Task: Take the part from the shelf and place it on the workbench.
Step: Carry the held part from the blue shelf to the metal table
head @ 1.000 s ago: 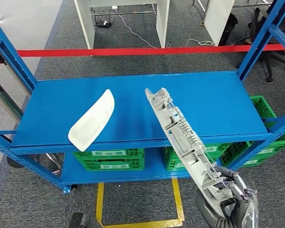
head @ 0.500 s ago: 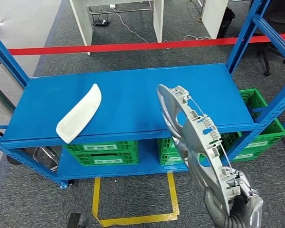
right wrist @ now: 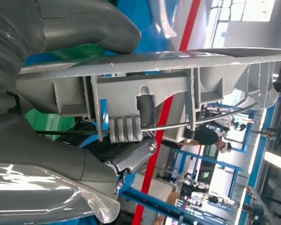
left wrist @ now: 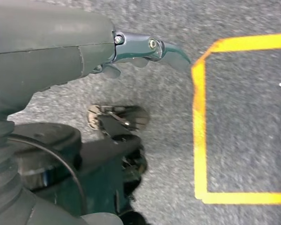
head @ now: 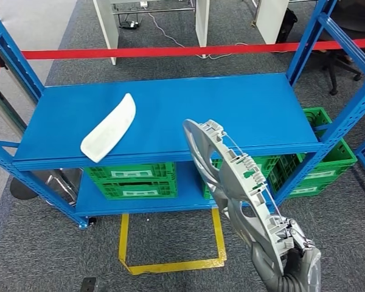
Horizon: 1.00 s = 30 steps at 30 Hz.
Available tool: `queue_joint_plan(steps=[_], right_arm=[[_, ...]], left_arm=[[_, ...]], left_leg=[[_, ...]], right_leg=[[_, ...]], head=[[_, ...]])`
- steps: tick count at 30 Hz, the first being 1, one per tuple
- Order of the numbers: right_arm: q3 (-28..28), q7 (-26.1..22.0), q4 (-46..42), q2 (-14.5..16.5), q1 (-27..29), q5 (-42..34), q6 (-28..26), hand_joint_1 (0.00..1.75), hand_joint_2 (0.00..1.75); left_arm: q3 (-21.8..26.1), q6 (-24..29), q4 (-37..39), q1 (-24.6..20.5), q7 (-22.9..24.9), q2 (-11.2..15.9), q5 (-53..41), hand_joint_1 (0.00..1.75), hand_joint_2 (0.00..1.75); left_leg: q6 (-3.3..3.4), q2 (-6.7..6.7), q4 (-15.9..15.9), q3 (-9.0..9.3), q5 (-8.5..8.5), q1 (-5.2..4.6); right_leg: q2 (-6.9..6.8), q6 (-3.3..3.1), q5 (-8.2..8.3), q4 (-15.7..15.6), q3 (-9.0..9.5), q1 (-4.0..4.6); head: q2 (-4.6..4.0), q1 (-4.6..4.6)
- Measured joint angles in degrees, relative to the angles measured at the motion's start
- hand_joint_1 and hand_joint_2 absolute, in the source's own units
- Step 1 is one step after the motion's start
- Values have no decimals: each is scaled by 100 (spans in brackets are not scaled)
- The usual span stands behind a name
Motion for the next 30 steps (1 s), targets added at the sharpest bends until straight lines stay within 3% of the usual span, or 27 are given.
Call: queue_joint_plan(steps=[2,3,6,7,9,11,12,13,14,16,17,19,21,22,23,24,26,27,28,29,30], right_arm=[[-36,-10,68,41,-22,10,25,175,175],[-46,-13,102,60,-33,11,34,175,175],[-67,-17,186,113,-43,13,55,175,175],[-72,-17,203,127,-49,16,64,175,175],[-81,-16,226,152,-72,30,89,175,175],[-91,-16,256,165,-106,47,111,175,175],[-96,-16,276,168,-121,54,120,175,175],[-101,-16,295,172,-133,58,123,175,175],[-105,-16,315,179,-139,62,125,175,175],[-110,-16,350,201,-153,69,135,175,175],[-111,-15,368,214,-169,73,146,175,175],[-106,-11,406,236,-221,85,179,175,175],[-96,-9,445,252,-284,101,210,175,175],[-92,-9,465,257,-307,107,221,175,175],[-87,-9,482,258,-328,112,229,175,175],[-80,-8,502,258,-351,117,235,175,175],[-63,2,548,257,-399,133,247,175,175],[-53,10,573,258,-422,146,251,175,175],[-44,20,598,258,-440,161,255,175,175],[-35,30,622,258,-460,174,259,175,175],[-27,39,643,258,-483,183,262,175,175]], left_arm=[[47,8,1,17,1,39,23,0,175],[70,9,1,25,1,58,28,0,175],[125,12,1,64,1,102,32,0,175],[134,14,2,77,1,112,31,0,175],[142,19,3,90,-1,120,24,0,175],[152,24,3,91,-1,122,20,0,175],[160,25,3,91,-1,123,20,0,175],[168,26,3,92,-1,123,20,0,175],[174,25,3,92,-1,123,20,0,175],[181,27,2,87,-1,143,23,0,175],[188,30,2,83,-2,154,28,0,175],[221,39,2,74,-4,183,47,0,175],[261,44,4,80,-9,177,72,0,175],[275,42,4,83,-14,174,84,0,175],[284,38,5,84,-22,172,97,0,175],[292,32,5,84,-33,168,105,0,175],[314,23,5,86,-60,162,119,0,175],[329,20,5,89,-69,156,125,0,175],[346,21,5,89,-76,151,134,0,175],[367,21,5,89,-79,149,144,0,175],[388,22,5,89,-80,145,153,0,175]], left_leg=[[-69,-10,157,-151,38,11],[-98,-18,216,-196,64,2],[-153,-36,286,-271,102,1],[-180,-39,366,-308,-20,11],[-245,-43,816,-429,-532,32],[-279,-43,1504,-531,-1026,44],[-272,-43,1740,-524,-1106,45],[-248,-44,1817,-444,-1068,42],[-205,-44,1688,-275,-933,33],[-47,-49,965,255,-675,-19],[38,-52,523,528,-637,-53],[140,-64,-39,832,-669,-124],[135,-68,-167,821,-581,-138],[123,-57,-217,779,-496,-121],[113,-47,-267,724,-406,-100],[96,-36,-310,654,-320,-75],[76,-25,-306,495,-192,-69],[65,-22,-290,405,-129,-70],[57,-20,-264,310,-68,-70],[44,-19,-226,203,-11,-67],[26,-23,-174,95,35,-63]], right_leg=[[16,27,-47,-669,449,-11],[21,-5,-138,-832,524,-3],[1,-209,-126,-852,419,5],[-8,-275,-84,-846,367,5],[-22,-381,18,-846,254,9],[-31,-426,139,-838,134,31],[-34,-434,199,-832,69,47],[-36,-438,257,-824,-8,68],[-36,-442,309,-820,-77,94],[-36,-449,403,-817,-180,136],[-35,-443,453,-819,-214,145],[-41,-393,559,-837,-267,121],[-43,-315,666,-882,-303,99],[-33,-283,634,-873,-344,100],[-21,-257,492,-790,-405,106],[-10,-236,243,-602,-476,109],[-2,-204,-317,14,-600,99],[-3,-187,-433,336,-616,96],[-3,-170,-398,547,-585,96],[-3,-158,-249,607,-486,94],[-1,-151,-53,463,-295,89]], head=[[0,19],[0,23],[0,16],[0,10],[0,-14],[0,-31],[0,-33],[0,-36],[0,-37],[0,-32],[0,-31],[0,-32],[0,-37],[0,-38],[0,-33],[0,-24],[0,-9],[0,-5],[0,-7],[0,-4],[0,-6]])
